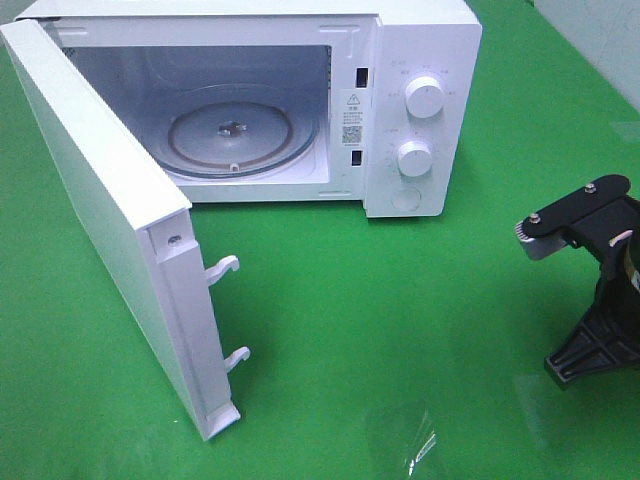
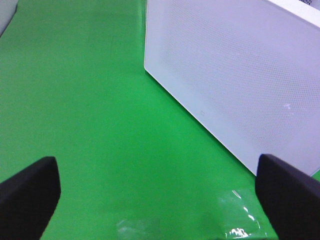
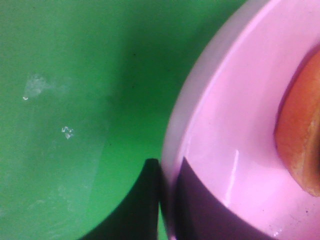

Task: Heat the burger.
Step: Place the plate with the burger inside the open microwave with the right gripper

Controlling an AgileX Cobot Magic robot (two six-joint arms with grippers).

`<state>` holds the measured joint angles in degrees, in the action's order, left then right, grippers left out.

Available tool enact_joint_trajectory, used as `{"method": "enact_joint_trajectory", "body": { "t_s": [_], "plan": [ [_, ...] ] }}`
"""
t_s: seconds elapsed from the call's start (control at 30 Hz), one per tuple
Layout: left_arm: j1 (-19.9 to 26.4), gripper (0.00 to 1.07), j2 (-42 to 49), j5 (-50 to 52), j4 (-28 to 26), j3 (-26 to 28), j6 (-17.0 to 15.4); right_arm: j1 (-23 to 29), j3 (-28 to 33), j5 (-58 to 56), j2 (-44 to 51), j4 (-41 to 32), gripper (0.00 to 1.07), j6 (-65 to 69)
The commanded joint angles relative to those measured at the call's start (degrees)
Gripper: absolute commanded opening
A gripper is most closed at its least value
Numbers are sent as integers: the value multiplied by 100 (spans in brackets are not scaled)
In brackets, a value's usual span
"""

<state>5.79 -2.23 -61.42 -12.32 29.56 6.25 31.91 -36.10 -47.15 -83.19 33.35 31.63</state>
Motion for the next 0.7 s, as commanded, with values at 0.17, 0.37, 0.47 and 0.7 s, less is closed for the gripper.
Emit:
{"method": "enact_joint_trajectory", "body": {
  "t_s": [0.17,0.37,0.47,0.7],
  "plan": [
    [-6,98,0,23,-57,-6,11,498,52,-430,69,521,0,338],
    [-6,98,0,23,-57,-6,11,957,109,-636,115,722,0,625],
    [-6,98,0,23,-57,-6,11,1232,109,-865,115,722,0,636],
    [-6,98,0,23,-57,-6,11,1696,109,-1134,115,716,0,670]
  ]
}}
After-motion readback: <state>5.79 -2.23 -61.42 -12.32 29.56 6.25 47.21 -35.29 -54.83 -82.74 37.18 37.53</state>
